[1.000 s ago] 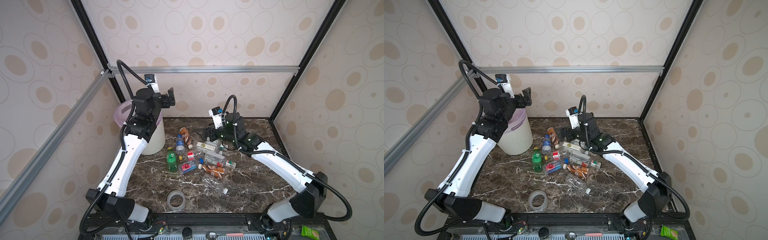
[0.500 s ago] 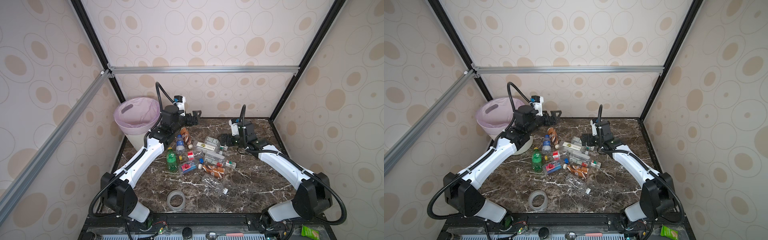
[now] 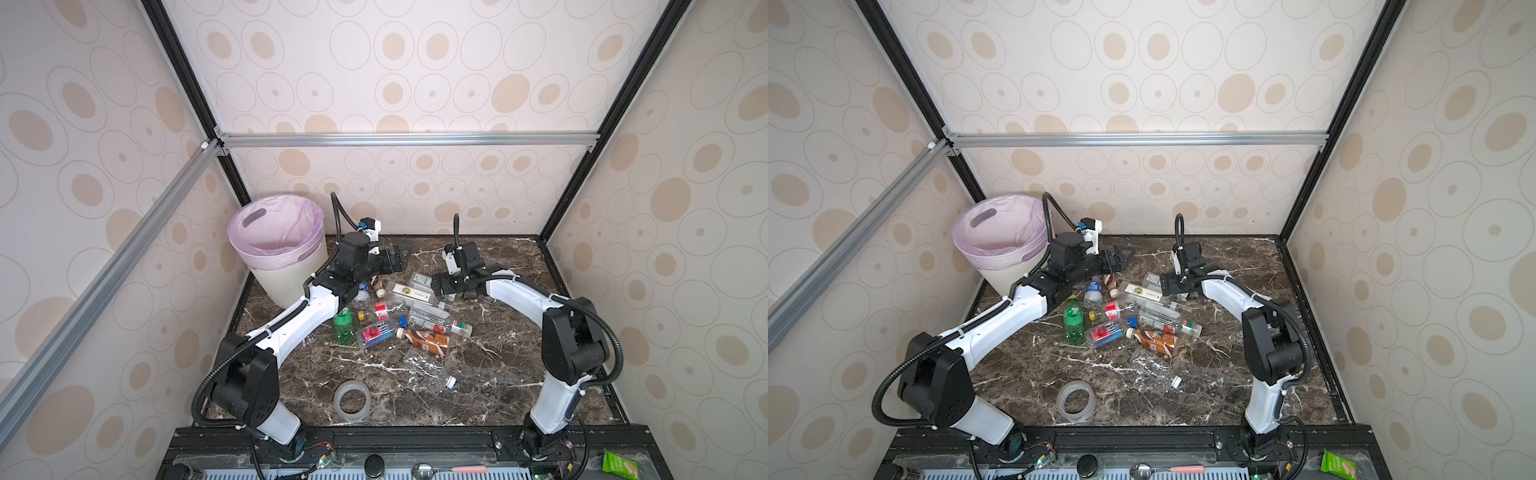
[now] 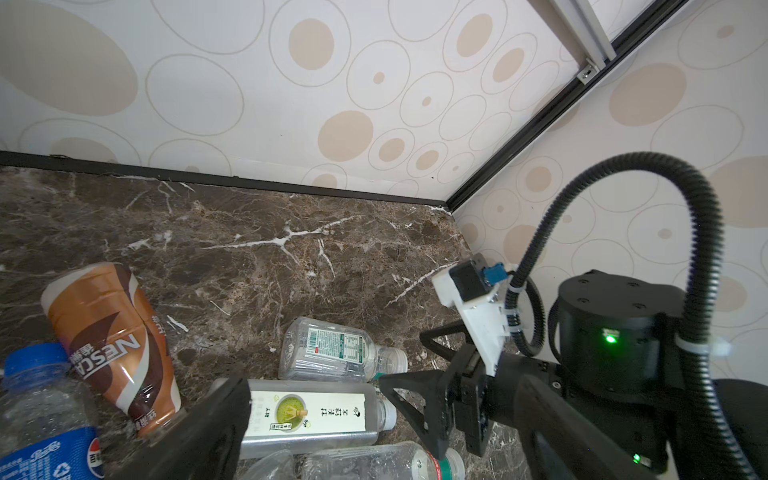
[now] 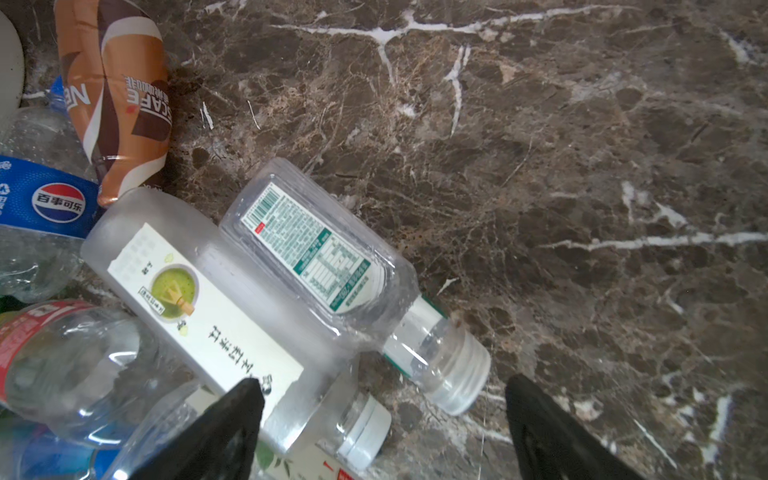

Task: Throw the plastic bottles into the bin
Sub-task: 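Grasp the clear green-label bottle with right gripper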

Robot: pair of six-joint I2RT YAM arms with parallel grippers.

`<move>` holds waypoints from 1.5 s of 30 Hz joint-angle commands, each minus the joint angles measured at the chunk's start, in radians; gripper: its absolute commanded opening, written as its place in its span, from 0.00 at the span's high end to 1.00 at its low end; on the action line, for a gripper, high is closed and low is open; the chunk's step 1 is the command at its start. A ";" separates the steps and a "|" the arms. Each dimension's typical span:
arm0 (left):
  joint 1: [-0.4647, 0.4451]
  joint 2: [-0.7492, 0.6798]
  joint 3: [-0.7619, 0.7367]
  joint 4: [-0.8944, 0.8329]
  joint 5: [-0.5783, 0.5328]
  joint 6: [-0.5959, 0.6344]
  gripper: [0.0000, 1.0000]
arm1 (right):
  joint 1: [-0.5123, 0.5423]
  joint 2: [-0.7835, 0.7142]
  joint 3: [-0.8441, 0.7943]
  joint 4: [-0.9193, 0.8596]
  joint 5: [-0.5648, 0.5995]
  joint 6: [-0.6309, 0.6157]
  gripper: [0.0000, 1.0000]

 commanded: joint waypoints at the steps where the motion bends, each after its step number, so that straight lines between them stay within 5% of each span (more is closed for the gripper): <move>1: -0.002 0.021 0.008 0.026 0.032 -0.030 0.01 | -0.004 0.052 0.074 -0.049 -0.028 -0.023 0.08; 45: 0.017 0.079 -0.003 0.027 0.017 -0.042 0.01 | -0.013 0.294 0.253 -0.136 -0.007 -0.065 0.23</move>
